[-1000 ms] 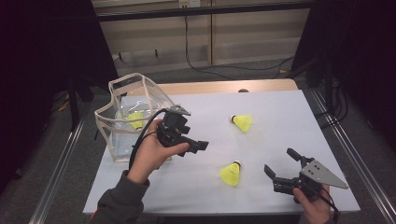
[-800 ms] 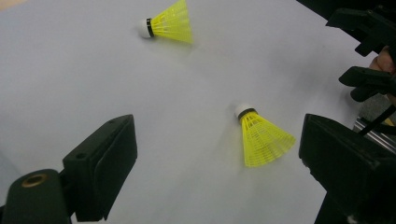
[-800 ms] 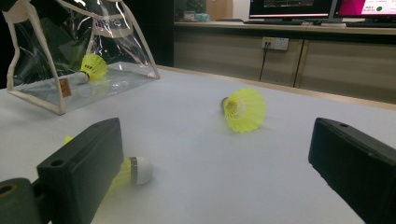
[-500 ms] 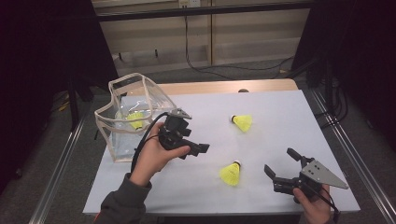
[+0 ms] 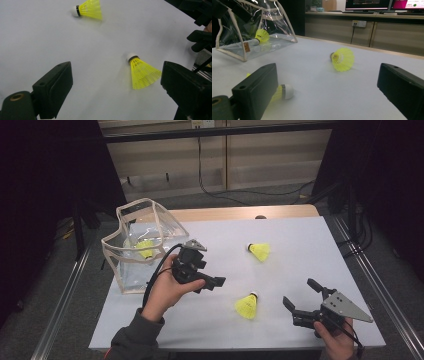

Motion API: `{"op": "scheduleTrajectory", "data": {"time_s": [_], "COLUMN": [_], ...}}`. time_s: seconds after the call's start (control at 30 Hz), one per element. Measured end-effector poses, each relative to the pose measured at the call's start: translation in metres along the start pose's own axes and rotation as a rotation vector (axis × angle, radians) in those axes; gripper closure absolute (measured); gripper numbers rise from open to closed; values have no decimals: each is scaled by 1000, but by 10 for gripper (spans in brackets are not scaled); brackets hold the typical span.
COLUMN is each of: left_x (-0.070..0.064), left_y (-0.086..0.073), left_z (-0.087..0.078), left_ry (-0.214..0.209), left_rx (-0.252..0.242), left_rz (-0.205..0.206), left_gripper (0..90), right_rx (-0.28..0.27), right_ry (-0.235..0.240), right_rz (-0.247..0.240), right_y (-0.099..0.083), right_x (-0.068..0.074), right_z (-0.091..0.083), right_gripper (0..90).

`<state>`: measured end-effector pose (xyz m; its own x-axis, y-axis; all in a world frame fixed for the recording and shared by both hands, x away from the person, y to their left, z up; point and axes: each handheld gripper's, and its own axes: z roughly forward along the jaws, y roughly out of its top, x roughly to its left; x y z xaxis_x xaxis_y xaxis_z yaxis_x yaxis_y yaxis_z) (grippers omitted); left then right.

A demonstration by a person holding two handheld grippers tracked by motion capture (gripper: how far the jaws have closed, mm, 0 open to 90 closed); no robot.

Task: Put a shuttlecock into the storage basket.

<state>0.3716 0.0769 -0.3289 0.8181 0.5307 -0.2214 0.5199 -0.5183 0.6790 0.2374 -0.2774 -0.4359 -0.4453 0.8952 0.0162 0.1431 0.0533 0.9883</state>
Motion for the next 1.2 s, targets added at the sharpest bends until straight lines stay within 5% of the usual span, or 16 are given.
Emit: {"op": "scheduleTrajectory", "data": {"time_s": [1.2], "left_x": [-3], "left_y": [-15], "left_z": [22], "left_ry": [-25], "left_rx": [18], "left_rz": [11], "left_gripper": [97], "right_rx": [-2], "right_ry": [3], "right_rz": [-10], "right_y": [1], "right_x": [1], "right_z": [0], "right_gripper": [30]}}
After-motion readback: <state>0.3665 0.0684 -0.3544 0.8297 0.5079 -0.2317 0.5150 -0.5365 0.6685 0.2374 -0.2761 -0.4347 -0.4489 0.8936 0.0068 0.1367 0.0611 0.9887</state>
